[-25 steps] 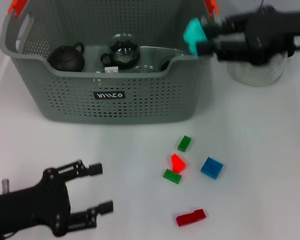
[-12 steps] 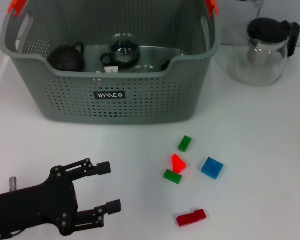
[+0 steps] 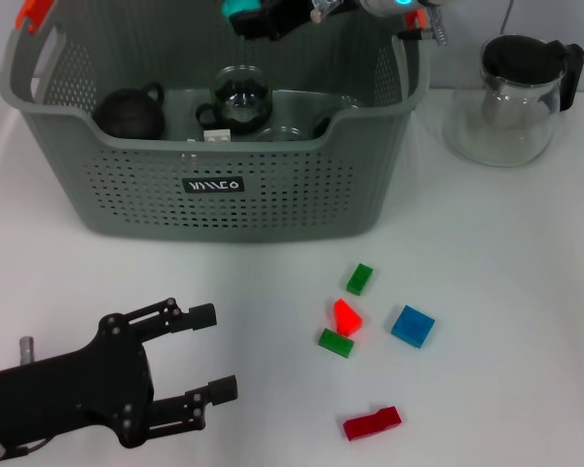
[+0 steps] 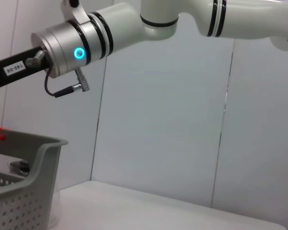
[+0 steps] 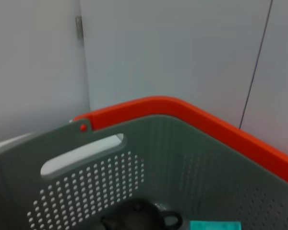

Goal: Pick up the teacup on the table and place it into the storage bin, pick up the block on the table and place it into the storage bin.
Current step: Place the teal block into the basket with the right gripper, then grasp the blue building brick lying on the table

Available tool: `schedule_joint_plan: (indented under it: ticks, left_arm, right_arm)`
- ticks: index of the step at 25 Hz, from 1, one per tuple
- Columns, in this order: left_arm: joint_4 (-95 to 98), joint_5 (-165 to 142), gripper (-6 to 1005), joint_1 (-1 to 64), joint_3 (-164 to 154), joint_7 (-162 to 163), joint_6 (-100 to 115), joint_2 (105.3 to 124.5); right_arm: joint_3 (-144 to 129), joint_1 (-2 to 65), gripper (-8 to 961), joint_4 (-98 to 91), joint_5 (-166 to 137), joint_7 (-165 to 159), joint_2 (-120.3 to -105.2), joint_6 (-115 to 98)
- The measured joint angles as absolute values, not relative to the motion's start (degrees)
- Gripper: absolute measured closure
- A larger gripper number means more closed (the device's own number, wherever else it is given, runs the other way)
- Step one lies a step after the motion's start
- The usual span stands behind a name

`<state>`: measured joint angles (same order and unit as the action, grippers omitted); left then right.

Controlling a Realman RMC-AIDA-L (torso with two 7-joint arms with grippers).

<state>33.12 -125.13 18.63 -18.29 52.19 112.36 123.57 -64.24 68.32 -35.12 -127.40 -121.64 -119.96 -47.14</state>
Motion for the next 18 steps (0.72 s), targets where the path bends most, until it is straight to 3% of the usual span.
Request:
schedule_joint_plan:
  ticks: [6,9,11,15,18]
  left_arm:
    - [33.12,-124.7,236,18.58,-18.28,52.17,112.56,123.57]
    - [33.13,-124.23,236,18.46,-18.28,52.18,112.64,123.57]
    - [33.14,-124.04,236,18.38,-18.27,52.12,112.63,123.57]
    - [33.14,-124.01,236,18.37,-18.28,52.18,112.36,123.55]
    - [33.17,-124.01,236,18.3,-18.1,52.21,112.32,123.46]
  right_arm:
    - [-61.75,61.95,411,-47.12,-123.62,-122.72,-119.94,-55.08]
    - [-59.71,54.18,169,-57.75,-116.21,-121.99,-119.8,-63.25]
    - [-58.92,48.85,168,-63.72,-109.56,-120.92,-119.02,-69.54]
    - [-58.36,39.64,165,-72.69,-103.81,-122.25,-115.88,-88.39]
    - [-57.41,33.93,162,-83.29,-113.05,-128.97,-114.91,-103.58]
